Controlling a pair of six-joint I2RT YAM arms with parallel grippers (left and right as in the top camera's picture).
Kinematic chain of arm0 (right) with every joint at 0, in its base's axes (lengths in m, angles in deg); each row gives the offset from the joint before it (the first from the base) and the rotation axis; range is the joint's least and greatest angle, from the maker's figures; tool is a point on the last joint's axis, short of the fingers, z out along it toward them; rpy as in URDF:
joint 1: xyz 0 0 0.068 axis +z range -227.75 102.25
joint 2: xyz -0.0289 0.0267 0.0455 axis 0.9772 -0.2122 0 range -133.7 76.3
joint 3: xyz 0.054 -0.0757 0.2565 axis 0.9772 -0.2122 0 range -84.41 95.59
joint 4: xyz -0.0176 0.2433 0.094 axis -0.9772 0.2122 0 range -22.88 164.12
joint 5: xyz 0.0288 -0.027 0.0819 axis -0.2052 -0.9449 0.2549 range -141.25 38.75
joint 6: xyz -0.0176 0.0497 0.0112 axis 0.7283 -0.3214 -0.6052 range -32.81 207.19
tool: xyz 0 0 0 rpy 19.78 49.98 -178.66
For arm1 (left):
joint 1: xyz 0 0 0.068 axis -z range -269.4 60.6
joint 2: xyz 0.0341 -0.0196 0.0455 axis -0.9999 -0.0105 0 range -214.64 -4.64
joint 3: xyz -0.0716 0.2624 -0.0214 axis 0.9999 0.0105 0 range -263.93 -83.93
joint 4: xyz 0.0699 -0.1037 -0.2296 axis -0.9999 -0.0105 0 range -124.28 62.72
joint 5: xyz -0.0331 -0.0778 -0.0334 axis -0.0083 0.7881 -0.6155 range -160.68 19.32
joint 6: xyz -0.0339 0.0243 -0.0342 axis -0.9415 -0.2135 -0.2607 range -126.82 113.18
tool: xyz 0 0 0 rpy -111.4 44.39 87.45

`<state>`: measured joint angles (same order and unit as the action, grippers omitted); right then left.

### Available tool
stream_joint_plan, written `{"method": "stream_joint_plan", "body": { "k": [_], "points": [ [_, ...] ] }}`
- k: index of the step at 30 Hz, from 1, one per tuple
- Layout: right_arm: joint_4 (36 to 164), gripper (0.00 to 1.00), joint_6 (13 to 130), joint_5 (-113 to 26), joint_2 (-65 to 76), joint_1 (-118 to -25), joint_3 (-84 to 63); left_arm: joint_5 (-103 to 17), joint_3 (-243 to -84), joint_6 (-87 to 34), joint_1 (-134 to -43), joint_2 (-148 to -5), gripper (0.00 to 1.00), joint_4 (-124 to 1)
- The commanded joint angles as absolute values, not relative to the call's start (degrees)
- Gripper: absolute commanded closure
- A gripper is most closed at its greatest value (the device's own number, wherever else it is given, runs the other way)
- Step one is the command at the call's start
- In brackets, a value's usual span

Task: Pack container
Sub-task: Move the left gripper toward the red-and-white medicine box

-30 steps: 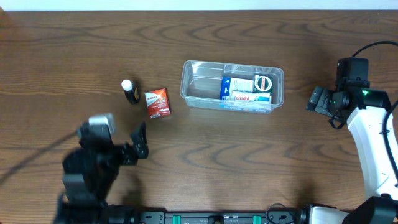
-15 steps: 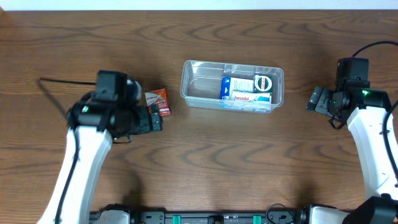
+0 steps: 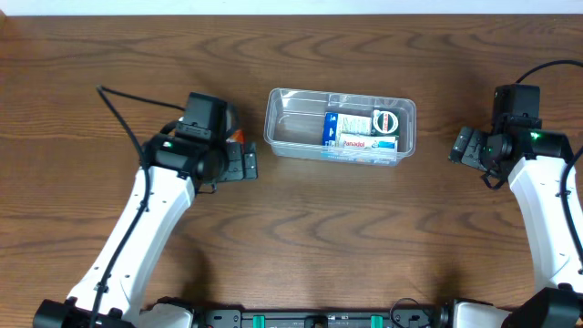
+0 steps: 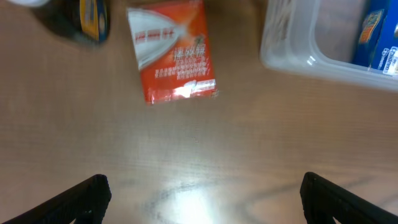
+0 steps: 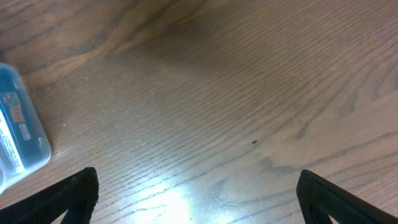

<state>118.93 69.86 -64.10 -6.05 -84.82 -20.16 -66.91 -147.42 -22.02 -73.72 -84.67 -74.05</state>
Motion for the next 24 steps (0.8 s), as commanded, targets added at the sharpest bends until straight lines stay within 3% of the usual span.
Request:
{"method": "stream_joint_plan", "body": {
  "k": [1, 24],
  "points": [
    [119.0, 0.01, 70.5, -64.5, -5.8, -85.2, -20.0, -72.1, -148.2, -21.9, -72.9, -84.4, 0.02, -71.7],
    [119.0, 0.01, 70.5, -64.5, -5.8, -85.2, -20.0, -74.9, -147.9, -25.2, -73.5, -94.4, 0.02, -64.7]
  ]
}}
